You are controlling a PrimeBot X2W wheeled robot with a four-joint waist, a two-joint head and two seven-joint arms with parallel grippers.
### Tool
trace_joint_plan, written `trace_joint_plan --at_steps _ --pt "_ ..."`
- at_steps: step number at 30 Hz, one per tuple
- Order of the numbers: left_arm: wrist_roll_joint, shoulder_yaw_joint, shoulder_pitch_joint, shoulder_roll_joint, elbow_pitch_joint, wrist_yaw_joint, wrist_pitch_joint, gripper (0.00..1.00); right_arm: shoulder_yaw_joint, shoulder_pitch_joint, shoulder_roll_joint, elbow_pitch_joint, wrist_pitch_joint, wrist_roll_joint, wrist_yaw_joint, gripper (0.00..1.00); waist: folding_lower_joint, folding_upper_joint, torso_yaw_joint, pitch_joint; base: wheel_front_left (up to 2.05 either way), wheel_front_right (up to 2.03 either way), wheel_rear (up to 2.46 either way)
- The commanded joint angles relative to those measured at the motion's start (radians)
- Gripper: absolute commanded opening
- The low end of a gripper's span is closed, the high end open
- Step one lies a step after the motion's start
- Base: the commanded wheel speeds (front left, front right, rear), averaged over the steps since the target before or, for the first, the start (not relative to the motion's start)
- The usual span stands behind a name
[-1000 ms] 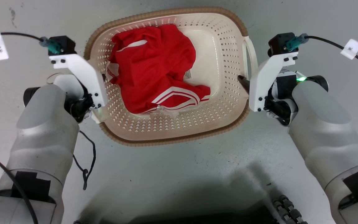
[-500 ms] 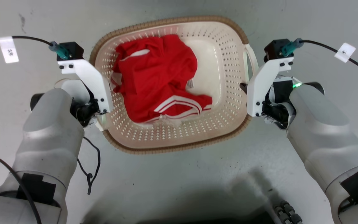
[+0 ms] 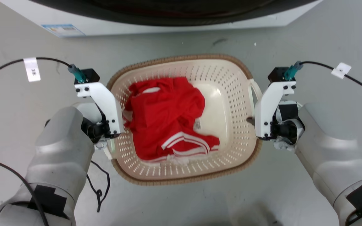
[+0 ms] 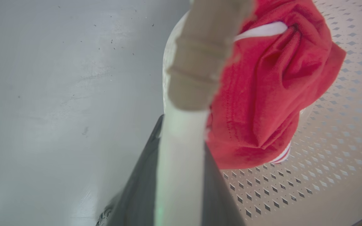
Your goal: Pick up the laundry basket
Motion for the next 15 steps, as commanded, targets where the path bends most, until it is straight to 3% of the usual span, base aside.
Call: trace_joint_plan --at_steps 1,4,6,15 --pt "-0.01 -0.003 0.016 0.003 0.005 0.002 0.01 0.0 0.004 0.02 -0.014 0.01 0.019 0.012 0.0 0.0 0.0 0.0 0.01 -0.069 0.0 0.0 0.0" --pt "-0.026 -0.006 0.03 0.003 0.012 0.002 0.033 0.0 0.012 0.032 -0.018 0.023 0.063 0.03 0.0 0.0 0.0 0.0 0.015 -0.126 0.0 0.0 0.0" --pt "-0.043 -0.014 0.063 0.002 0.03 0.002 0.078 0.0 0.018 0.051 -0.011 0.044 0.127 0.059 0.0 0.0 0.0 0.0 0.017 -0.219 0.0 0.0 0.0" --pt "-0.063 -0.027 0.107 0.004 0.047 0.002 0.144 0.0 0.018 0.071 -0.001 0.085 0.173 0.081 0.0 0.0 0.0 0.0 0.019 -0.368 0.0 0.0 0.0"
